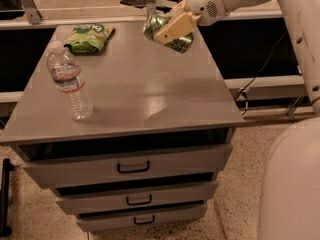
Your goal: Pick green can
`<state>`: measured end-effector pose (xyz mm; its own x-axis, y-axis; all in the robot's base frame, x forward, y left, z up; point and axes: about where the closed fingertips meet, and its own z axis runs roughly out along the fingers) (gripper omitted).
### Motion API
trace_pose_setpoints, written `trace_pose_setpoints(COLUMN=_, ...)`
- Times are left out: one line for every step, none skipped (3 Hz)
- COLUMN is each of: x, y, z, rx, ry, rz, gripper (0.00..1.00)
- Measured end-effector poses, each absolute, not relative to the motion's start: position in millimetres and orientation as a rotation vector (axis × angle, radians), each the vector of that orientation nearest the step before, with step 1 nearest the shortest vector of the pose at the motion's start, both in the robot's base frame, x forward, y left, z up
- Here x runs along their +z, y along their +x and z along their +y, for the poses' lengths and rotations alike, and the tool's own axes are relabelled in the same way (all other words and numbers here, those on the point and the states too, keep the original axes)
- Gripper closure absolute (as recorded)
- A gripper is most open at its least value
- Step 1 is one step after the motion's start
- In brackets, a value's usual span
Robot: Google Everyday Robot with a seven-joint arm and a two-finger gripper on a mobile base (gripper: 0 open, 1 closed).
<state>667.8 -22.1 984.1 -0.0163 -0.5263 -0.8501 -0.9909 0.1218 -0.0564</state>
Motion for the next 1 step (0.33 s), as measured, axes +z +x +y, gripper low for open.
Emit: trace_pose_setpoints(x=987.9, y=664.6, z=-13.4, rx=0.813, ry=-1.500, rz=1.620, gripper=1.00)
